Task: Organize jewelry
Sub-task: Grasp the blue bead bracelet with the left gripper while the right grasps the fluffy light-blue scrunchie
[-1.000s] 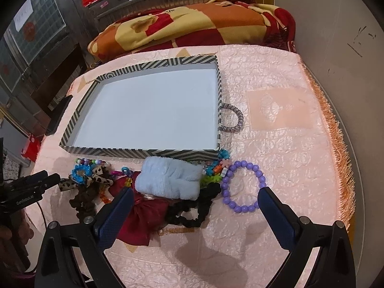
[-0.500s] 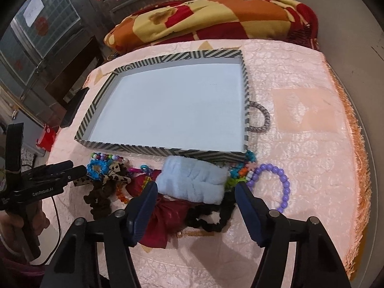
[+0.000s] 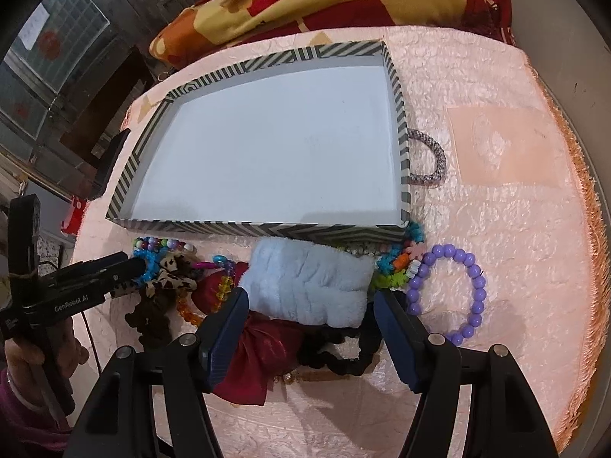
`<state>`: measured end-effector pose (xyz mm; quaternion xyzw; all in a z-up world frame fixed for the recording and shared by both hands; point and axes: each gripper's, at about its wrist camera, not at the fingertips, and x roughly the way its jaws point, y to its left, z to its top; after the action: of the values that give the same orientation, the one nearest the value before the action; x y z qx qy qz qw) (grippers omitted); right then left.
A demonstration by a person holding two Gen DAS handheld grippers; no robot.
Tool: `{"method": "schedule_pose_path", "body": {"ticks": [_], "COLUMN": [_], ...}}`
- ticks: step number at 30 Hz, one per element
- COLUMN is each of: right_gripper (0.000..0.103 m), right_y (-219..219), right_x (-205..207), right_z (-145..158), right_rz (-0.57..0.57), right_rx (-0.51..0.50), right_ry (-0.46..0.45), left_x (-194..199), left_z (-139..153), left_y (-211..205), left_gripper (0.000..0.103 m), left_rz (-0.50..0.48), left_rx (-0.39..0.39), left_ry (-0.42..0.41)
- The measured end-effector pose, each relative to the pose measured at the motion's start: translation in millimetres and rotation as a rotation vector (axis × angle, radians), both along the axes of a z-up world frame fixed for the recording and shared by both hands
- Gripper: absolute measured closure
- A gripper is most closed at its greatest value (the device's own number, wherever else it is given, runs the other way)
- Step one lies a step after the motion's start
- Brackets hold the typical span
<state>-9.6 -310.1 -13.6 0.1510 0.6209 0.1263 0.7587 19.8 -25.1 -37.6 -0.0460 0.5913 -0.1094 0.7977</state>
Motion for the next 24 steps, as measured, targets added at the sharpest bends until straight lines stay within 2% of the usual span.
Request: {"method": "schedule_pose_path", "body": {"ticks": [3,6,12,13,14,15,16,17,18,20,24], "right_gripper": [0.037,0.037,0.037,0.037,0.037,0.038,0.045,0.065,0.07,0.077,0.079], "right_y": [-2.0,-1.2,2.6,2.7,3.8,4.9,5.6,4.3,2.5,-0.8,-2.2], "right_x": [1.2,2.6,4.5,4.1,4.2,4.3,3.9,3.0,1.9,-1.2,-8.7], "right_z": [-2.5,-5.4,-13.3,-14.6,-16.2,-17.2,-17.2,-15.6,-13.2,-6.5,10.9], "right_rz": [-0.003,0.0,0.003,0.004,0.01,0.017,0.021,0.011,0.003,0.007,0.04], "right_rx": [0.001,0.001,-0.006,0.0,0.009,0.014,0.019,0.025,0.032,0.06,0.086], "right_ry": [0.01,0.018,0.036,0.04,0.043,0.044,0.038,0.025,0.016,0.001,-0.033], "left_x": [1.7,2.7,4.4,4.2,3.9,3.7,0.1,-1.1,-2.7,-7.1,-12.0], "left_z": [-2.0,-4.8,-10.3,-9.9,-9.0,-7.8,-5.2,-2.0,2.2,11.2,31.0], "left_y": [-1.5,-6.0,-10.2,-10.9,-11.5,-12.0,-8.7,-8.6,-8.3,-6.8,-4.8], "left_gripper": [0.078,0.083,0.084,0.087,0.094,0.095,0.095,0.095,0.096,0.096,0.096], "left_rz": [-0.012,-0.031,-0.048,-0.052,-0.054,-0.056,-0.057,-0.061,-0.064,-0.067,-0.069], "left_rx": [-0.012,-0.001,0.019,0.022,0.015,0.006,-0.003,-0.012,-0.018,-0.032,-0.075], "left_ry": [0.008,0.003,0.005,0.002,0.0,0.0,-0.003,-0.009,-0.016,-0.027,-0.046]}}
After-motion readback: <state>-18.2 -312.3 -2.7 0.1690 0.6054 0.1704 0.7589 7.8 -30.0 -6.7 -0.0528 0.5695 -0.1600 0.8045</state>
